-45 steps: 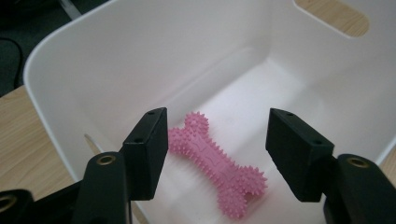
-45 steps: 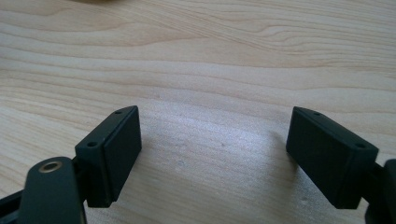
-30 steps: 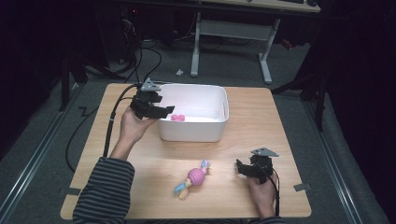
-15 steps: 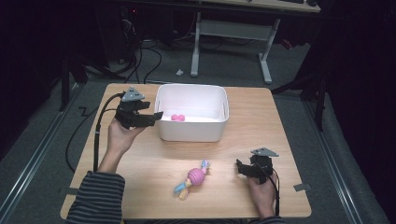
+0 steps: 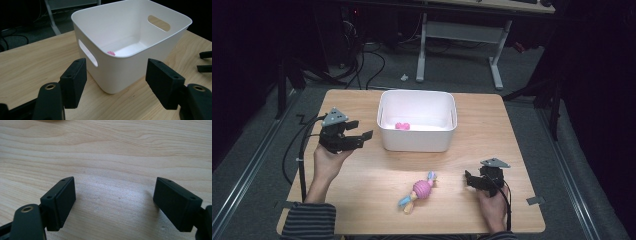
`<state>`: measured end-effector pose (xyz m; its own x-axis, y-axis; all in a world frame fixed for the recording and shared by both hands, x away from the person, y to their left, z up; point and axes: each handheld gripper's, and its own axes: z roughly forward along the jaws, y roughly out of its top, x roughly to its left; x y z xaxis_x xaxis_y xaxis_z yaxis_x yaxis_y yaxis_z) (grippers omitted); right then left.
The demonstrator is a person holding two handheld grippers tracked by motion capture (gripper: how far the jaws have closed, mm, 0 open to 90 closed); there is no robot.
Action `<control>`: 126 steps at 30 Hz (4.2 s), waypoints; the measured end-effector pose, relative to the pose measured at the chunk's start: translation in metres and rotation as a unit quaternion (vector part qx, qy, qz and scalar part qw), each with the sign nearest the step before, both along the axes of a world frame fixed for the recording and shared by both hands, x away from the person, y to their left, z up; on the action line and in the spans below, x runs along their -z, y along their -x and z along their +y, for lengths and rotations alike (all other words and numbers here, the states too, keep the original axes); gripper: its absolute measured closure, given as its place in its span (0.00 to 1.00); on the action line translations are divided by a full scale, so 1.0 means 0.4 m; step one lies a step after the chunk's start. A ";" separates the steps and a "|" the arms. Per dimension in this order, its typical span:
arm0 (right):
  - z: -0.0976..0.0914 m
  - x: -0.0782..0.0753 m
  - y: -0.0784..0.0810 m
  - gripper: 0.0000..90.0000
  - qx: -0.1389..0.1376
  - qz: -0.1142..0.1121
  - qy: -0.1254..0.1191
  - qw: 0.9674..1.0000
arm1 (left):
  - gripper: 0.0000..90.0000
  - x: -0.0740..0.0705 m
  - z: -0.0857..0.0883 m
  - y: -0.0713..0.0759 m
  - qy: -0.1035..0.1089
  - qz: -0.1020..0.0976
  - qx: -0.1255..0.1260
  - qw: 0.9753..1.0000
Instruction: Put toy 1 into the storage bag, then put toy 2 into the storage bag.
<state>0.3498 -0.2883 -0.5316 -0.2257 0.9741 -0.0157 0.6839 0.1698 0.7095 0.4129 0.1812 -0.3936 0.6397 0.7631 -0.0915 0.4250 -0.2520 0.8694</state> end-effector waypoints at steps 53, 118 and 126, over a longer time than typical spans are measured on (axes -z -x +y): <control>-0.003 0.000 0.000 0.19 -0.011 0.000 0.001 1.000 | 0.34 0.343 -0.027 0.041 -0.096 0.078 -0.091 0.988; 0.301 -0.114 0.102 0.24 -0.306 -0.019 -0.062 0.950 | 0.29 0.357 -0.027 0.039 -0.098 0.072 -0.104 0.987; 0.328 -0.099 0.089 0.20 -0.324 -0.012 -0.056 0.944 | 0.29 0.357 -0.027 0.039 -0.098 0.072 -0.104 0.987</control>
